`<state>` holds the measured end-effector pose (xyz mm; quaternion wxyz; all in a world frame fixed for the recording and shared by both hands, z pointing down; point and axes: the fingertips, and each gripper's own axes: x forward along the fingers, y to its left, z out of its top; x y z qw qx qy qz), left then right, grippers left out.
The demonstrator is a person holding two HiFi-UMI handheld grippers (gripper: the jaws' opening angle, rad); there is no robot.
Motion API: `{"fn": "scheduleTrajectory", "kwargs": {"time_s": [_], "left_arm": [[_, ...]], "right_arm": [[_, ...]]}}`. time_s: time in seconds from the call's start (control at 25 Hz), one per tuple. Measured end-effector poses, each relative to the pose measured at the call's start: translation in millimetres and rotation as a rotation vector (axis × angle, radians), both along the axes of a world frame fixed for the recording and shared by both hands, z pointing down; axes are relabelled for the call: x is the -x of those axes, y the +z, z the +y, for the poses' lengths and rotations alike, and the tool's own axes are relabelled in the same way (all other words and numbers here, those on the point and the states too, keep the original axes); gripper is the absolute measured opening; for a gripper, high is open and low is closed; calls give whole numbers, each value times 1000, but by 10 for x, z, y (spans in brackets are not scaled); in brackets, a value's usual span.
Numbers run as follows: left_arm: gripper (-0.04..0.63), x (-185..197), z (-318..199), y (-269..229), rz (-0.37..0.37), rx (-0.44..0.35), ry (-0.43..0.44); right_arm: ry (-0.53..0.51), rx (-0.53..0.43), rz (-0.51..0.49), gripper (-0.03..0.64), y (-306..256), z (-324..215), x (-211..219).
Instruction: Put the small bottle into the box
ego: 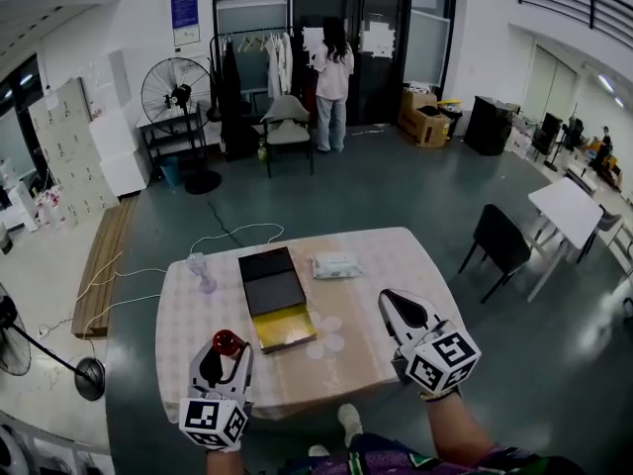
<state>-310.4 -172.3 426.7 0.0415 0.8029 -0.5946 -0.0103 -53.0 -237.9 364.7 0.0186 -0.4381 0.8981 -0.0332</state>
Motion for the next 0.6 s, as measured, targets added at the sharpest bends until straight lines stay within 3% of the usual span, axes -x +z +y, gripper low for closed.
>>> {"fn": "scheduleTrajectory", "kwargs": {"time_s": [0.36,0.6], "left_arm": [[235,-130,-581,6,2,0,-40],[235,-225,-1061,-3,-33,6,-48]], "right_arm": [[-87,-16,-49,6,2,-865,74],[-168,-36,-74,6,-62,-1428,221]]}}
